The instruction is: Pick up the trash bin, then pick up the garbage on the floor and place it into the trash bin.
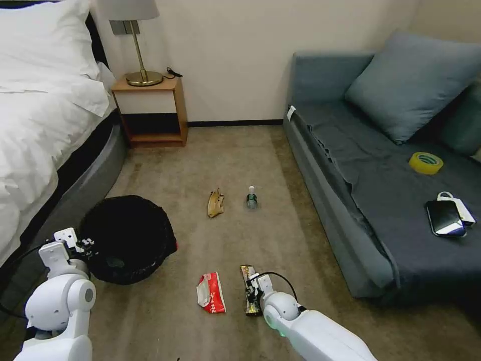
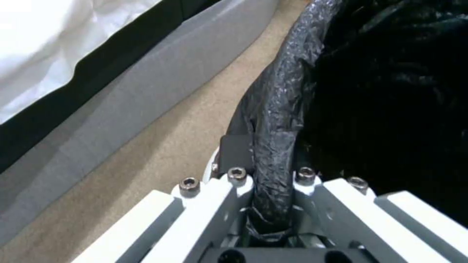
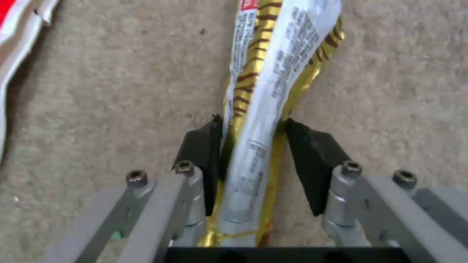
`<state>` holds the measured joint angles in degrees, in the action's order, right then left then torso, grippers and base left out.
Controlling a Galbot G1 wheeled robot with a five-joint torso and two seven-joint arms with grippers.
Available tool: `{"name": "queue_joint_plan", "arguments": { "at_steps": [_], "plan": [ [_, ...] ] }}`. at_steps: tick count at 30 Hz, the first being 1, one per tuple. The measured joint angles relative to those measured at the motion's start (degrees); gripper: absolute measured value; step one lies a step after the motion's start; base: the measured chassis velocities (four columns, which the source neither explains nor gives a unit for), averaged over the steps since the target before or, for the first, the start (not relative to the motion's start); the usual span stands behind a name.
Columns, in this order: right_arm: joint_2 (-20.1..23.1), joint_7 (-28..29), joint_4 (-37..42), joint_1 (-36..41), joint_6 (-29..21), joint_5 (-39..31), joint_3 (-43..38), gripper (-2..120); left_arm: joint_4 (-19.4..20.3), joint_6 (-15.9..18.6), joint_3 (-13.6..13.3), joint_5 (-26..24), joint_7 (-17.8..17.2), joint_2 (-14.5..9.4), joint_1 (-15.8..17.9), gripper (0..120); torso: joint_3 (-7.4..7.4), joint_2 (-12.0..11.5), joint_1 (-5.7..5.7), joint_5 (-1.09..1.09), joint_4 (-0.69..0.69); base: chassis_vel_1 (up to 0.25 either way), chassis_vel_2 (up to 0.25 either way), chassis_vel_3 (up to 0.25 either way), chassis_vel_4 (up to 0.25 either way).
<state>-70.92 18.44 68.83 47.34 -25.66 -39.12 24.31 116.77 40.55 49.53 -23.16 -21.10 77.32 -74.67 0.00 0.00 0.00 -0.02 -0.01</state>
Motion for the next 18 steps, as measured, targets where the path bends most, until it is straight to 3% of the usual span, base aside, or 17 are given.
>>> {"name": "queue_joint_plan", "arguments": {
  "at_steps": [6,18],
  "plan": [
    [0.8,0.4,1.3,0.0,0.6,0.2,0.0,35,0.1,0.0,0.0,0.0,0.0,0.1,-0.1,3,0.0,0.0,0.0,0.01,0.0,0.0,0.0,0.0,0.0],
    [2.0,0.1,3.2,1.5,1.8,1.1,-1.1,0,0.3,0.0,0.0,0.0,0.1,0.3,0.0,3,0.0,0.0,0.0,0.02,0.01,0.0,0.0,0.0,0.0]
  ]
}}
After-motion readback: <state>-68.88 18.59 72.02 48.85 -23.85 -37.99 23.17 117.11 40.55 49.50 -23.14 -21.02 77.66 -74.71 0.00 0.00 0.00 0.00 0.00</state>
